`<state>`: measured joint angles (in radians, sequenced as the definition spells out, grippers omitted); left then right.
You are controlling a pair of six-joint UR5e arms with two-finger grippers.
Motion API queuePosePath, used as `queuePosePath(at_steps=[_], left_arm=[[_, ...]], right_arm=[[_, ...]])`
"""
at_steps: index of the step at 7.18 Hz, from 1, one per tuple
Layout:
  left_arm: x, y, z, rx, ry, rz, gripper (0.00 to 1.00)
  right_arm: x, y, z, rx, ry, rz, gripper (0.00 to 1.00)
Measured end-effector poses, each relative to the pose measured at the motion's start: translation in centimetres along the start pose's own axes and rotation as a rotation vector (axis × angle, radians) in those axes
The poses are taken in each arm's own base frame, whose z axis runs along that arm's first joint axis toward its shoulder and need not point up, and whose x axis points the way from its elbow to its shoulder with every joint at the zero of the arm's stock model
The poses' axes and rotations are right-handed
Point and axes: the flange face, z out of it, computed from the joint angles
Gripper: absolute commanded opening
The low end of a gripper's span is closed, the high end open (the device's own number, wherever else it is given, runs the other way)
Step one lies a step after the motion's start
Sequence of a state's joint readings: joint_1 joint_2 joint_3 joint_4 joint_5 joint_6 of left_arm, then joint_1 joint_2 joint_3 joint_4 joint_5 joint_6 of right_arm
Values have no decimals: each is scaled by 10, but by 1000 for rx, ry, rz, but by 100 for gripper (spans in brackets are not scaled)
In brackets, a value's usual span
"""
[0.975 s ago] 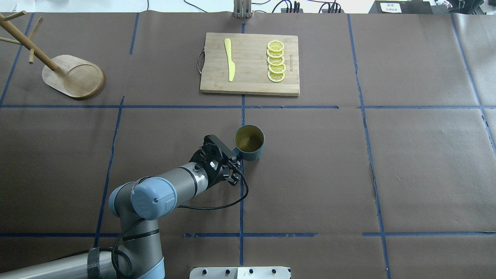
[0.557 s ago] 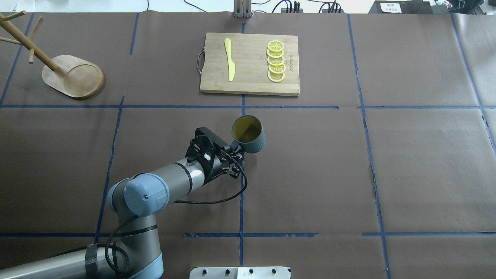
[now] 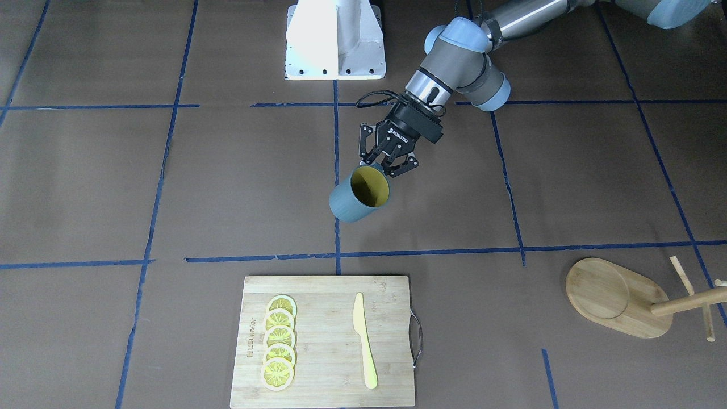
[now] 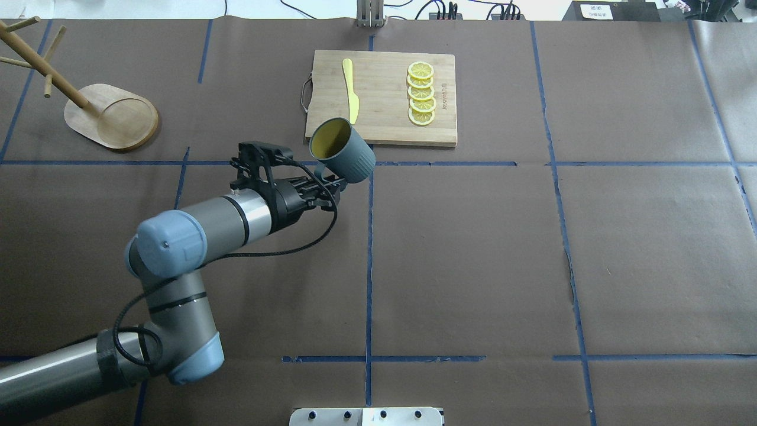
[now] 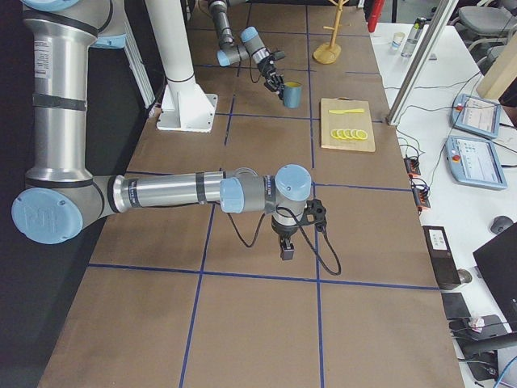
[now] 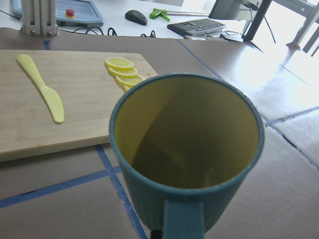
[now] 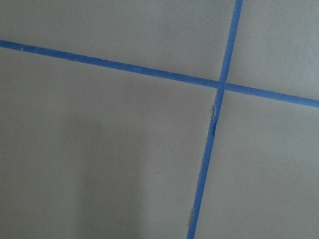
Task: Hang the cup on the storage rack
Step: 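Lift the teal mug with the left gripper and carry it to the rack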
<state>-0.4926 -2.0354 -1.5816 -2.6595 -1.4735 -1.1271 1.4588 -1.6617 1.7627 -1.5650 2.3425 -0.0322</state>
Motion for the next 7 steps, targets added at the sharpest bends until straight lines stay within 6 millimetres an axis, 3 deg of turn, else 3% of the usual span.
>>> queuePosePath(at_steps=[3, 5, 7], left_arm=[[-86, -90, -44, -94, -18, -303, 0], [-117, -153, -83, -81, 1, -571, 0], [-135, -195, -117, -61, 46, -831, 0]], right_arm=[[-1, 0, -1, 6, 0, -6, 100], [-2, -1, -2, 9, 1, -10, 100], [-3, -2, -4, 13, 2, -15, 100]])
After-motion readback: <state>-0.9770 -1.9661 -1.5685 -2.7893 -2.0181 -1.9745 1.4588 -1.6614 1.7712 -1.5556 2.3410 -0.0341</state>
